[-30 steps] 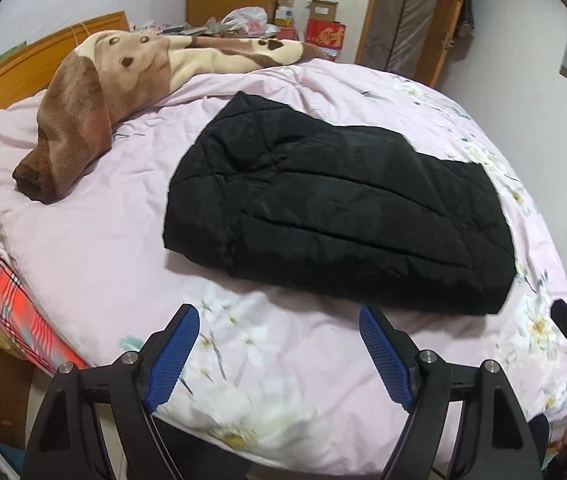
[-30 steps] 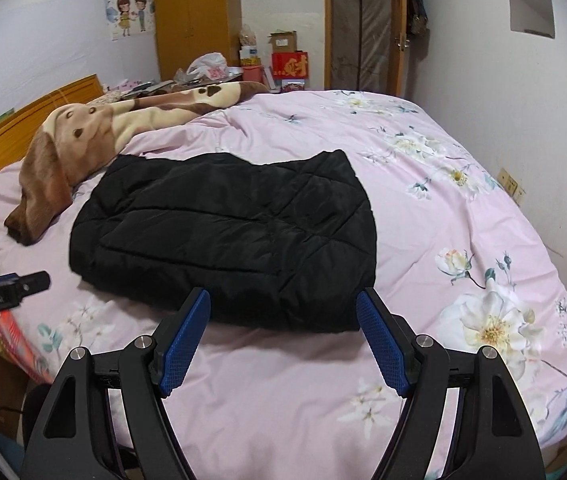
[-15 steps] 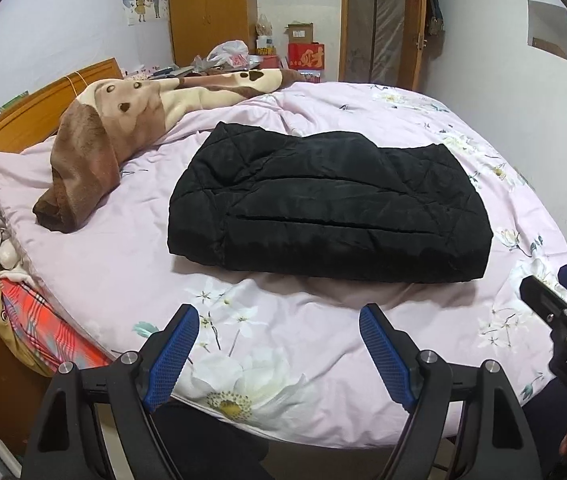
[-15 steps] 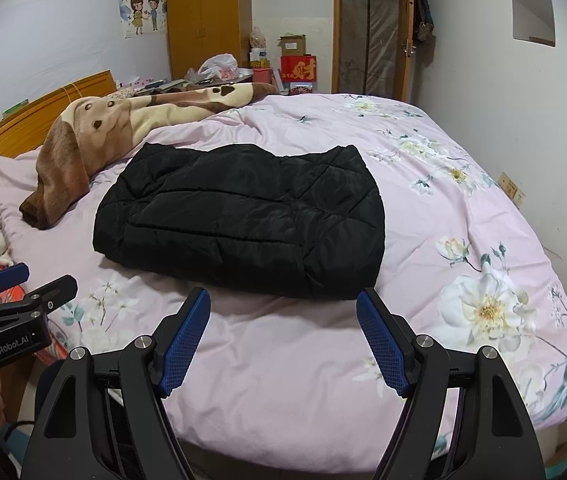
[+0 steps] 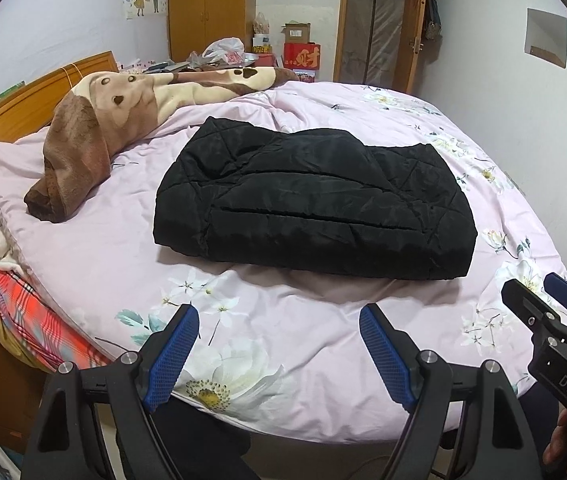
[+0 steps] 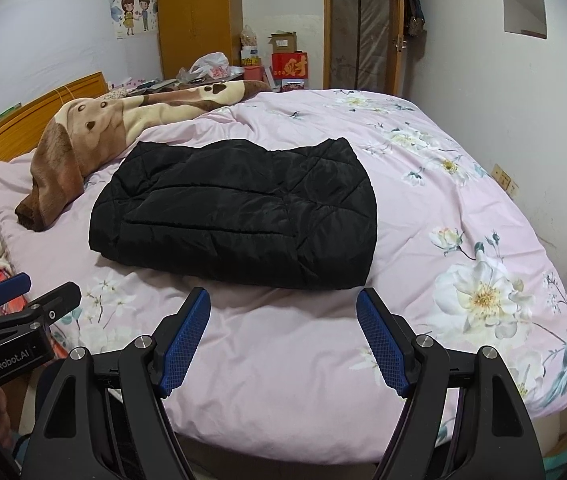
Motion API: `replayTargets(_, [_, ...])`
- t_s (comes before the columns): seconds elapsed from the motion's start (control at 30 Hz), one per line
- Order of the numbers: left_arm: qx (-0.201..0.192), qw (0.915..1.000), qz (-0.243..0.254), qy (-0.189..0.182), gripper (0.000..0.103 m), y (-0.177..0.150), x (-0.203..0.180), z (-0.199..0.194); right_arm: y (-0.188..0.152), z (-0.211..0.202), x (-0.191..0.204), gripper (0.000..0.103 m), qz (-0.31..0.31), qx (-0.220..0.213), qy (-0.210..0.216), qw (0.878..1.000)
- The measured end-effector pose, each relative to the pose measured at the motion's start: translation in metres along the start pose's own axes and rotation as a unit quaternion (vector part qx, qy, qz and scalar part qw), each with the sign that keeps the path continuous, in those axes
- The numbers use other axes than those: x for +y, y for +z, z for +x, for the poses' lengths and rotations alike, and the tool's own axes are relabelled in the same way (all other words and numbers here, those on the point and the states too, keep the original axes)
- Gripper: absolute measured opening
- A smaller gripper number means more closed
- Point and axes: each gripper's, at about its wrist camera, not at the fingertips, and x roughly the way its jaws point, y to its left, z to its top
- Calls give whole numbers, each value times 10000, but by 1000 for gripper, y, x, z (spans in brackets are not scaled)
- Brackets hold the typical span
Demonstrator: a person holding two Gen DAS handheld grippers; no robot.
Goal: Fold large clothes
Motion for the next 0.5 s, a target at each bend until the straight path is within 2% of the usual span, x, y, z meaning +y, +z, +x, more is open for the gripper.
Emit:
replayTargets(0.23, [-78, 9999, -29, 94, 82, 0, 0, -3, -1, 0, 1, 76, -10, -6, 20, 10000])
replayTargets(0.33, [-137, 9999, -44, 26, 82, -1, 0, -4, -2, 0, 2, 76, -12, -21, 21, 10000])
replayTargets(0.5, [-21, 9999, 53, 86, 82, -2, -5, 0, -1, 0, 1, 76, -6, -20, 10, 10000])
